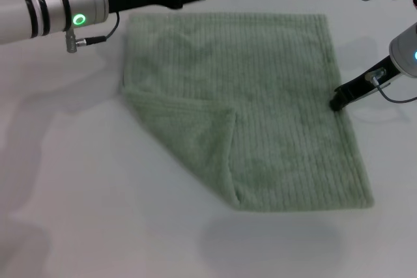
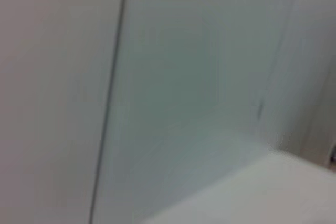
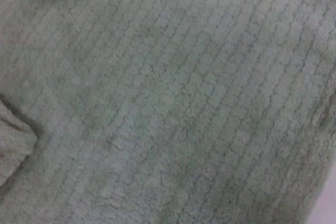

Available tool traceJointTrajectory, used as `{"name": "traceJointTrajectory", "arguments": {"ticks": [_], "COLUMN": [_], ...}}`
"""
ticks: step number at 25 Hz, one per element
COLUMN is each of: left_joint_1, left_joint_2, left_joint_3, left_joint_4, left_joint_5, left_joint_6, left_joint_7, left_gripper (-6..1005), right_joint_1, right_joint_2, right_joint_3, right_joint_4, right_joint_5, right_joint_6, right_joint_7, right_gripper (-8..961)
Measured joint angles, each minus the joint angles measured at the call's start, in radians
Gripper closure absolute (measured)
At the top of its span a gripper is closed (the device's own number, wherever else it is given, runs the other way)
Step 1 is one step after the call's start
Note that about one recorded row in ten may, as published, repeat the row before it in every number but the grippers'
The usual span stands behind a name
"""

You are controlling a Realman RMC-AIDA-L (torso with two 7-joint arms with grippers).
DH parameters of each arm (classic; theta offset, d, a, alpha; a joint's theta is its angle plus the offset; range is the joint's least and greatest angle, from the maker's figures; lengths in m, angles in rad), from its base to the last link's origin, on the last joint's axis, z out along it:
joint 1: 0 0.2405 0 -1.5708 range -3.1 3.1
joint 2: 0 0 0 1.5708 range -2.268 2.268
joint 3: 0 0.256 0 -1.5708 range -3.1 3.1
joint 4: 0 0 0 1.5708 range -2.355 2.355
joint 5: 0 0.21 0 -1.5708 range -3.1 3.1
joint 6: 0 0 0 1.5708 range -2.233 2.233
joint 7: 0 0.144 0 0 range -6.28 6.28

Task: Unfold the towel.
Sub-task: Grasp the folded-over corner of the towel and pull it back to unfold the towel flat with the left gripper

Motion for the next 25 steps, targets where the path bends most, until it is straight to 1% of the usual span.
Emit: {"name": "traceJointTrajectory", "arguments": {"ticks": [1, 2, 3, 4, 5, 6, 7, 9, 13, 15, 16, 18, 21, 22, 23, 24, 25], "left_joint_1": [0.0, -0.005, -0.018, -0.024, -0.024, -0.031, -0.05, -0.064, -0.1, -0.113, -0.113, -0.121, -0.121, -0.13, -0.13, -0.135, -0.135], "left_joint_2": [0.0, 0.002, 0.001, -0.001, -0.001, -0.005, -0.011, -0.016, -0.038, -0.051, -0.051, -0.062, -0.062, -0.08, -0.08, -0.093, -0.093], "left_joint_3": [0.0, 0.0, 0.0, 0.0, 0.0, 0.0, -0.001, -0.001, -0.001, -0.001, -0.001, -0.001, -0.001, -0.001, -0.001, -0.002, -0.002], "left_joint_4": [0.0, -0.012, -0.035, -0.041, -0.041, -0.048, -0.056, -0.058, -0.059, -0.059, -0.059, -0.062, -0.062, -0.067, -0.067, -0.069, -0.069], "left_joint_5": [0.0, 0.054, 0.172, 0.211, 0.211, 0.262, 0.357, 0.415, 0.555, 0.606, 0.606, 0.638, 0.638, 0.683, 0.683, 0.717, 0.717], "left_joint_6": [0.0, -0.001, -0.008, -0.012, -0.012, -0.016, -0.033, -0.051, -0.091, -0.109, -0.109, -0.12, -0.12, -0.138, -0.138, -0.139, -0.139], "left_joint_7": [0.0, -0.045, -0.132, -0.158, -0.158, -0.194, -0.255, -0.285, -0.345, -0.355, -0.355, -0.357, -0.357, -0.359, -0.359, -0.366, -0.366], "left_gripper": [515, 515, 516, 516, 516, 517, 517, 518, 520, 521, 521, 522, 523, 524, 524, 525, 525], "right_joint_1": [0.0, 0.0, 0.0, -0.001, -0.002, -0.002, -0.002, -0.001, -0.001, 0.0, 0.0, 0.0, 0.0, 0.0, 0.0, 0.001, 0.002], "right_joint_2": [0.0, 0.0, 0.0, 0.0, 0.0, 0.0, 0.0, 0.0, 0.0, 0.0, 0.0, 0.0, 0.0, 0.0, 0.0, 0.0, 0.0], "right_joint_3": [0.0, 0.0, 0.0, 0.0, 0.0, 0.0, 0.0, 0.0, 0.0, -0.001, -0.001, -0.001, -0.002, -0.002, -0.002, -0.003, -0.003], "right_joint_4": [0.0, 0.0, 0.0, 0.0, 0.0, 0.0, 0.0, 0.0, 0.0, 0.0, 0.0, 0.0, 0.001, 0.001, 0.001, 0.002, 0.002], "right_joint_5": [0.0, 0.0, 0.0, 0.0, 0.0, 0.0, 0.0, -0.001, -0.003, -0.003, -0.003, -0.003, -0.004, -0.004, -0.004, -0.004, -0.005], "right_joint_6": [0.0, 0.0, 0.0, 0.0, 0.0, 0.0, 0.0, -0.001, -0.002, -0.002, -0.002, -0.002, -0.002, -0.002, -0.002, -0.002, -0.003], "right_joint_7": [0.0, 0.0, 0.0, 0.0, 0.001, 0.001, 0.001, 0.002, 0.003, 0.002, 0.002, 0.002, 0.002, 0.002, 0.002, 0.002, 0.002], "right_gripper": [955, 954, 954, 954, 954, 954, 954, 954, 954, 954, 954, 954, 954, 954, 954, 955, 955]}}
